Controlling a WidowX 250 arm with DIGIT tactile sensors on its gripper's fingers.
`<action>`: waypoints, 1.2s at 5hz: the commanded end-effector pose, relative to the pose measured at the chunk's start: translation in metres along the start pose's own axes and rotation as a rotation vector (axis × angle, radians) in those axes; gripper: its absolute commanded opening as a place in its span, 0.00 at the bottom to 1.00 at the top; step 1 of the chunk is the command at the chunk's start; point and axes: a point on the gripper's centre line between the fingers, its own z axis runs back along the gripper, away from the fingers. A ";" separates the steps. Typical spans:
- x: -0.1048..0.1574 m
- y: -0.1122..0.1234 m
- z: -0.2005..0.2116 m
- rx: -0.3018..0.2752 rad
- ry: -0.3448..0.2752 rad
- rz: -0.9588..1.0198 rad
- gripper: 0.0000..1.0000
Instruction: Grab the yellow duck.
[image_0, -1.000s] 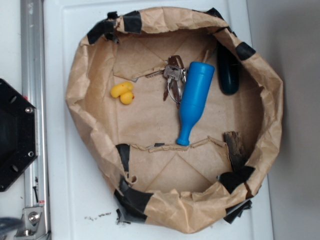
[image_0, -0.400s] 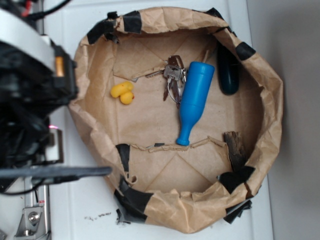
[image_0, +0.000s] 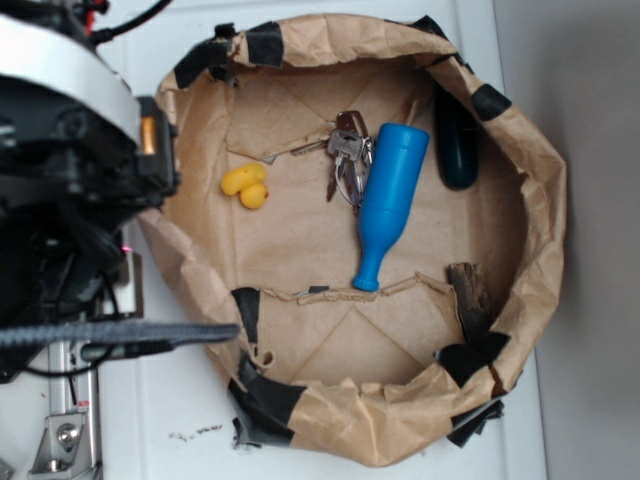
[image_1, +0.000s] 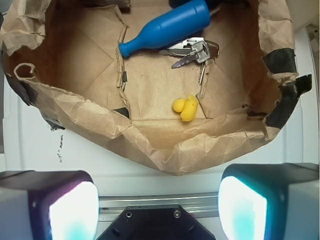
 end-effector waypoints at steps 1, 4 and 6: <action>0.046 0.017 -0.004 0.045 -0.049 0.059 1.00; 0.075 0.029 -0.084 0.081 0.011 -0.011 1.00; 0.055 0.025 -0.102 0.048 0.020 -0.092 1.00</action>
